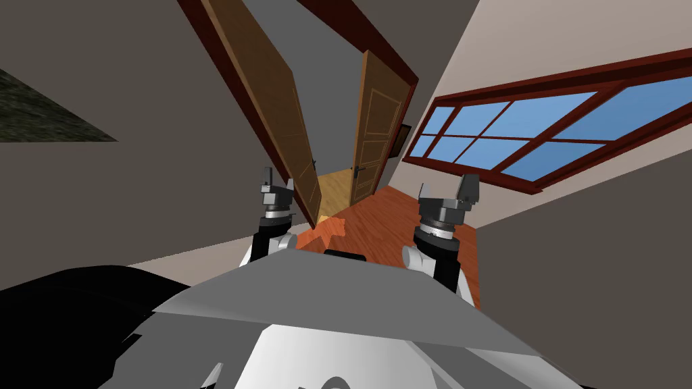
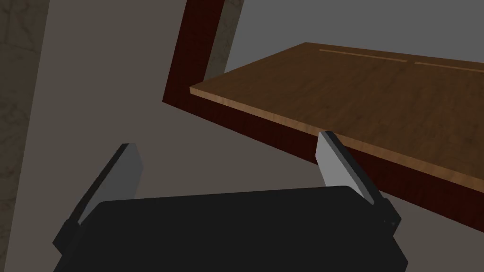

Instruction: Push the door open

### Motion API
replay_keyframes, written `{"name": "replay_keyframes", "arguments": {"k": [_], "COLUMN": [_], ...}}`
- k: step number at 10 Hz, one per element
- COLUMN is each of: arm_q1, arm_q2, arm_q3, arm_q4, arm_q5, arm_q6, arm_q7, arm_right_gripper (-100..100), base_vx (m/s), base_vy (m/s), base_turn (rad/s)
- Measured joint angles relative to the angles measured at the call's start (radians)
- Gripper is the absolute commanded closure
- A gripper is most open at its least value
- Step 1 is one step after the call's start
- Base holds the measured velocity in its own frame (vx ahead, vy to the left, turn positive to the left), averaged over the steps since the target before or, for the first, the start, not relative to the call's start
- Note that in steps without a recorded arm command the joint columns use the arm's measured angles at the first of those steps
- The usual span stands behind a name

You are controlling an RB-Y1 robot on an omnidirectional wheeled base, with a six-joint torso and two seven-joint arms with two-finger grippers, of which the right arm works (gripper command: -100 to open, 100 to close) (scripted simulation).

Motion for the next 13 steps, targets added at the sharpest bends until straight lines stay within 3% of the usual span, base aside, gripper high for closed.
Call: {"name": "replay_keyframes", "arguments": {"k": [13], "arm_q1": [-0.145], "arm_q2": [-0.046], "arm_q3": [0.091], "arm_q4": [0.251], "arm_q5": [0.012], "arm_q6": [0.005], "arm_q7": [-0.056], "arm_right_gripper": [-100], "base_vx": [0.114], "base_vy": [-0.044], "base_turn": [0.007]}}
